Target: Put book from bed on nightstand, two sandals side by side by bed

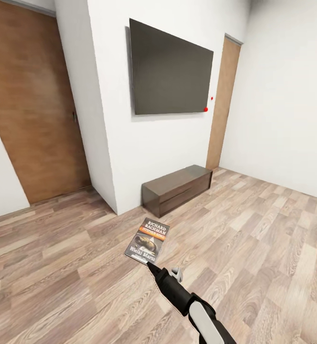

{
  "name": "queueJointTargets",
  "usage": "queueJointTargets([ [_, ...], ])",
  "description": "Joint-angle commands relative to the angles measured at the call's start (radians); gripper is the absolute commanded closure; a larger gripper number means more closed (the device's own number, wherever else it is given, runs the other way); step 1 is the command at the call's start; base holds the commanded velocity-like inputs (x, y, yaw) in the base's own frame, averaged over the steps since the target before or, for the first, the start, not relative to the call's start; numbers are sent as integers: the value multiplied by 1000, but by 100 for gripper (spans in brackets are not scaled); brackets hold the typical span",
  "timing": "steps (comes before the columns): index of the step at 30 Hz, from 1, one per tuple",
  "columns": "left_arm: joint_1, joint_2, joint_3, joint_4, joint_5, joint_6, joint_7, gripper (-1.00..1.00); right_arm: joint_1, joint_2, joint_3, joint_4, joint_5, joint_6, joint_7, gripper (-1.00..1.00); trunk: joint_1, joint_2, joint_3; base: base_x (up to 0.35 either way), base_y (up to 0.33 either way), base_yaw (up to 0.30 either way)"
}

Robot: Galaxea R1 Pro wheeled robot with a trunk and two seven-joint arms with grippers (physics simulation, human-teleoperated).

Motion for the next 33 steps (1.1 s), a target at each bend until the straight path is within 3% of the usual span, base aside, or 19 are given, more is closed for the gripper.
queueJointTargets([
  [1, 0, 0, 8, 0, -8, -3, 5, -100, -1, 0, 0, 0, -12, 7, 5, 100, 0, 0, -1, 289, 0, -267],
  [12, 0, 0, 8, 0, -8, -3, 22, -100, -1, 0, -2, 0, -12, 7, 12, 100, 0, 0, -1, 290, -35, -267],
  [33, 0, 0, 8, 0, -8, -3, 23, -100, -1, 0, -2, 0, -12, 7, 14, 100, 0, 0, -1, 292, -127, -267],
])
